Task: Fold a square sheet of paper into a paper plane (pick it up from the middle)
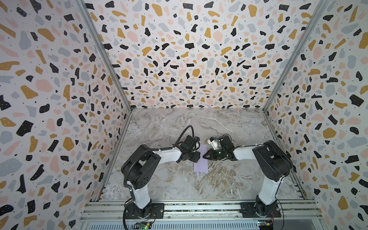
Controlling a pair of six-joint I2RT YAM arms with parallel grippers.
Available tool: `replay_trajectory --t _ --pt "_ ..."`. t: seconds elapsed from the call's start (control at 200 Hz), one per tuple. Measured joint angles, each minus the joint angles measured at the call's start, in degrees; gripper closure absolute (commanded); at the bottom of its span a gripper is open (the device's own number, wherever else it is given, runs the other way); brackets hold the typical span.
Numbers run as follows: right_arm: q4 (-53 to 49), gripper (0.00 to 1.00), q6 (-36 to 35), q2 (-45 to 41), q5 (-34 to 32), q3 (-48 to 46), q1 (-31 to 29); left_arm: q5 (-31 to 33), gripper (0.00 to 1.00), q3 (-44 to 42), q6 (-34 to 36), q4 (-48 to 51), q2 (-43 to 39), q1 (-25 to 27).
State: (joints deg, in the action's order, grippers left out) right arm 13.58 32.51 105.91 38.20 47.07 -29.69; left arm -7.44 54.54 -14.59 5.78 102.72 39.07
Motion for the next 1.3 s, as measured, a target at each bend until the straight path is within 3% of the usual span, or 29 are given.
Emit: replay_trajectory --t 0.26,0.406,0.571,0.706,0.881,1.297 --pt "-1.9 0.86 -0.9 0.2 -0.3 0.9 0.0 1.6 0.37 0.7 -4.0 8.2 -3.3 -0.1" --pt "-2.8 0.86 -1.2 0.3 -0.3 1.4 0.0 1.6 0.48 0.7 -6.9 10.1 -7.6 -0.3" --pt "-3.8 0.87 -1.6 0.5 -0.3 2.0 0.0 -4.3 0.69 -0.1 -11.2 3.8 -10.4 -0.5" --pt "-4.5 0.87 -1.8 0.6 -0.3 2.3 0.0 -9.2 0.84 -0.4 -13.3 -0.1 -8.4 -0.5" --pt "-5.6 0.87 -2.0 0.8 -0.3 2.9 0.0 -10.5 0.97 -0.4 -13.3 -0.1 -3.1 -0.5" --pt "-8.0 0.90 -3.0 1.6 -1.6 4.8 0.0 -3.3 1.00 0.5 -12.6 3.0 -0.2 -0.4"
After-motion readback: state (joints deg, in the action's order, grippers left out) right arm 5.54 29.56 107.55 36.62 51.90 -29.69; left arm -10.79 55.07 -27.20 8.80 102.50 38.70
